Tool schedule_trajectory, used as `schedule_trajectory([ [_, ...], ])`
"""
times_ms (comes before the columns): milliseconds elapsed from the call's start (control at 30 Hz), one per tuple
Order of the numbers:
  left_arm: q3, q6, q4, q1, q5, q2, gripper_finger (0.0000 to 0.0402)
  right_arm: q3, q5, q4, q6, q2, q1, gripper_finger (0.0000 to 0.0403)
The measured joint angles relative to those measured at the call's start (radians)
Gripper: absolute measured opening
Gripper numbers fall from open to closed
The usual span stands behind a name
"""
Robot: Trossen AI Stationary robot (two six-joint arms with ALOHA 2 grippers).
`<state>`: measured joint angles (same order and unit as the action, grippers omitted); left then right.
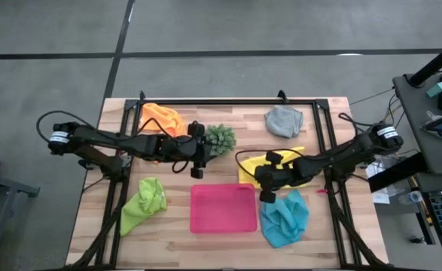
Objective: Fold microfiber towels
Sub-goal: Fold the yellow microfiber cloth
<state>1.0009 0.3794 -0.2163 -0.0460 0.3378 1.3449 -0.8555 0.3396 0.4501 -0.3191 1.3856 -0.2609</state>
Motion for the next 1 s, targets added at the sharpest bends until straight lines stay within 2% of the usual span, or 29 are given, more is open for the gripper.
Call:
schedule_trajectory([
  [133,-0.028,0.003,-0.005,0.000,0.000,-0.003,0.0173,0.001,0.084,0.009,0.072,0.039,0.015,0.0143],
  [267,-0.076,-0.006,-0.014,0.000,-0.050,-0.005,0.0173,0.001,0.089,0.008,0.107,0.042,0.023,0.0160],
  [400,-0.104,-0.029,-0.011,-0.001,-0.123,-0.005,0.0173,0.001,0.084,0.007,0.152,0.043,0.025,0.0160],
  [767,-0.118,-0.033,-0.001,-0.001,-0.124,-0.006,0.0173,0.014,0.080,-0.105,0.227,0.135,0.054,0.0129],
  [1000,-0.120,-0.033,-0.002,-0.001,-0.124,-0.006,0.0173,0.015,0.080,-0.107,0.253,0.160,0.065,0.0065],
])
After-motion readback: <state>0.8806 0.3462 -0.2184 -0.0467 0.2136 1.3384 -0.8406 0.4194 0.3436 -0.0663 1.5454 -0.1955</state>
